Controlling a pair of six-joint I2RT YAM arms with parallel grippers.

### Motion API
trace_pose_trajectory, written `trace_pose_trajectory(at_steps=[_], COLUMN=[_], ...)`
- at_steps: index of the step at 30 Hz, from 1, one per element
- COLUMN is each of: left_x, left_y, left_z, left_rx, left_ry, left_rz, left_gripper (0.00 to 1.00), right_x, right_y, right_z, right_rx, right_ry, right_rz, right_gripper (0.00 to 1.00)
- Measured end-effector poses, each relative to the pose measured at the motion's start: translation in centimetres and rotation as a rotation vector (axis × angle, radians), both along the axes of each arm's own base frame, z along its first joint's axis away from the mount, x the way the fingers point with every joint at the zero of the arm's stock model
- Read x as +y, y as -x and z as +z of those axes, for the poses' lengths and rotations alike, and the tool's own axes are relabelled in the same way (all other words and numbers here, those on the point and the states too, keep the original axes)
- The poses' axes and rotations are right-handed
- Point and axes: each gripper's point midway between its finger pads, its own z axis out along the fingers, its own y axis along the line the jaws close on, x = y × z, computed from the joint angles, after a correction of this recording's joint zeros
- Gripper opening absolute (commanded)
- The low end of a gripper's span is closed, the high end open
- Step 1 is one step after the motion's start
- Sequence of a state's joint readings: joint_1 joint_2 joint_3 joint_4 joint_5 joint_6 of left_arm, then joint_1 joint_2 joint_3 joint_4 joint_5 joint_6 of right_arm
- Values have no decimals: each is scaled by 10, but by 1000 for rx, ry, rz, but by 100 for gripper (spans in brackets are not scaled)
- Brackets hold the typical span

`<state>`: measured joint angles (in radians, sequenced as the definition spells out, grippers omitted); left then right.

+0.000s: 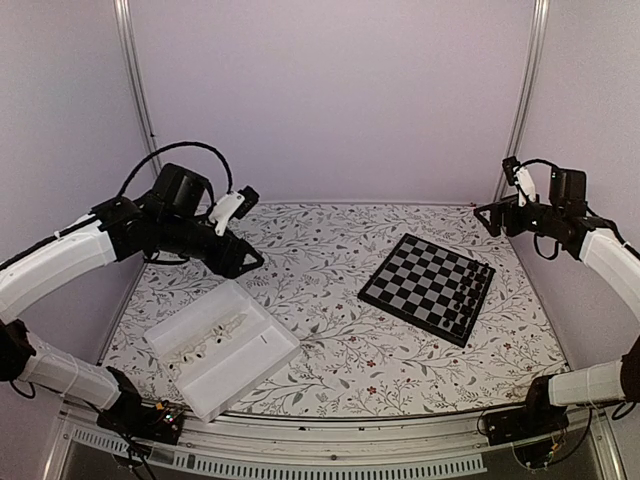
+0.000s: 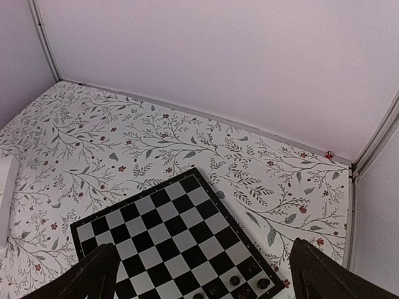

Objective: Set up the chess pieces on the board
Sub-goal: Adjust the storage box at the center of the board.

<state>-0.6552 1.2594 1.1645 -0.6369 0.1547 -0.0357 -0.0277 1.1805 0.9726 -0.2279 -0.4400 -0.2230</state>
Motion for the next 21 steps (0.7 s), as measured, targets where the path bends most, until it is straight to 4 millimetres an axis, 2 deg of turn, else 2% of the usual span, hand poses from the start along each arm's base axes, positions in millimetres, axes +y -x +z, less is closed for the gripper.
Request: trace_pose_trajectory(at_steps=[2, 6, 7, 9, 11, 13, 17, 21], left_x=[-13, -37, -40, -44, -43, -37, -24, -20], left_y=[20, 59, 68, 80, 84, 85, 85, 80], left_z=[-11, -30, -37, -54, -74, -96, -136, -156], left_rx=[49, 121, 141, 188, 235, 284, 360, 378], left_ry=[-25, -56, -70, -105, -141, -186, -287, -343], left_rz=[-60, -162, -177, -181, -156, -120, -45, -4], left_gripper=[65, 55, 49, 25, 11, 2, 0, 0], right_x=[1, 8, 10, 15, 19, 22, 27, 29], right_y=[4, 14, 19, 25, 31, 36, 40, 42], right_z=[-7, -37, -46, -59, -66, -71, -70, -69], right_rx=[-8, 27, 43, 62, 73, 76, 66, 61], right_ry=[27, 69, 74, 76, 73, 68, 61, 58], right_rz=[21, 87, 109, 149, 179, 205, 233, 250], right_gripper=[99, 99, 99, 99, 99, 98, 98, 98])
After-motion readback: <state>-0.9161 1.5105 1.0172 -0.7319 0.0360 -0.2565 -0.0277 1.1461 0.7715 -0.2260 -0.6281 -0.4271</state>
